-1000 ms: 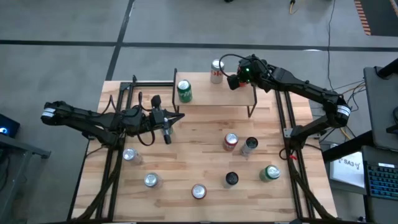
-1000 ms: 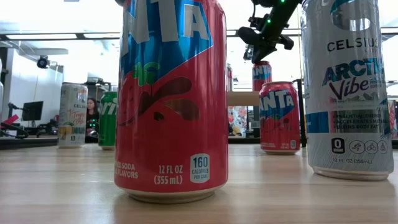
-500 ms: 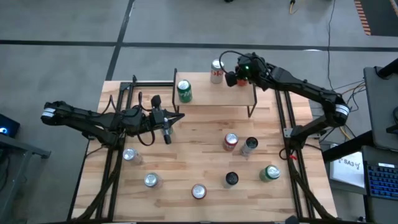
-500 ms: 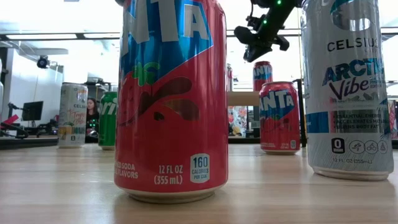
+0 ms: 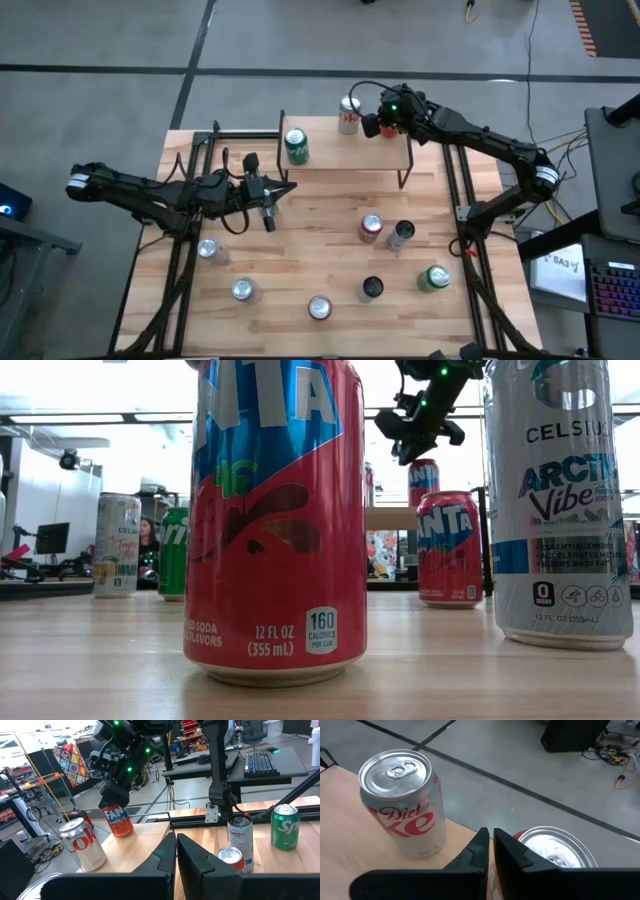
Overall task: Place canned beverage on shelf
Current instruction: Put the top orange soda can on the shelf
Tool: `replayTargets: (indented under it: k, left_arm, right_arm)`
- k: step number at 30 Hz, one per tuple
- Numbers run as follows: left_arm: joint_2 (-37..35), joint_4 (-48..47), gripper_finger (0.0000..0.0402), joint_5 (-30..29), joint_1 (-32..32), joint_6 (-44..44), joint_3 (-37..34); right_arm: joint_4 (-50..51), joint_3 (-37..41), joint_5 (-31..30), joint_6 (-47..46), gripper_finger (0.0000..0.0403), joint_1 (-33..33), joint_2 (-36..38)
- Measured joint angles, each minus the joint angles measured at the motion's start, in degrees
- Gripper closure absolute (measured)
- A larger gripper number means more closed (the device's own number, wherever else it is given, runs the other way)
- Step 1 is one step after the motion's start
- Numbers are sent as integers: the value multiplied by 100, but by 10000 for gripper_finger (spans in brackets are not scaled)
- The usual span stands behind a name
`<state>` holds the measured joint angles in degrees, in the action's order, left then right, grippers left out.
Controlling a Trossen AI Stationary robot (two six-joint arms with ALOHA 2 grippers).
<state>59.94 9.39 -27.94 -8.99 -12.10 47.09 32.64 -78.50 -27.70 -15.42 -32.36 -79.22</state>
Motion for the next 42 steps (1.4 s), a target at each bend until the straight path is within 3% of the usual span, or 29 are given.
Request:
replayTargets:
  k: [14,20,23,29,33,42]
  left_arm:
    - [0,-7,402,0,0,0,0]
    - [0,-7,402,0,0,-2,0]
    - [0,-7,402,0,0,-4,0]
    - [0,3,402,0,0,-69,0]
    - [0,7,402,0,2,-90,0]
    - [0,4,402,0,4,-90,0]
  right_arm:
    - [-32,0,-33,111,385,85,239]
    - [250,0,968,111,385,201,624]
    - [930,-8,1353,1,385,192,772]
    - [2237,0,1062,-363,385,26,780]
    - [2159,2,686,-371,385,6,698]
    - [1642,2,660,-306,385,-141,584]
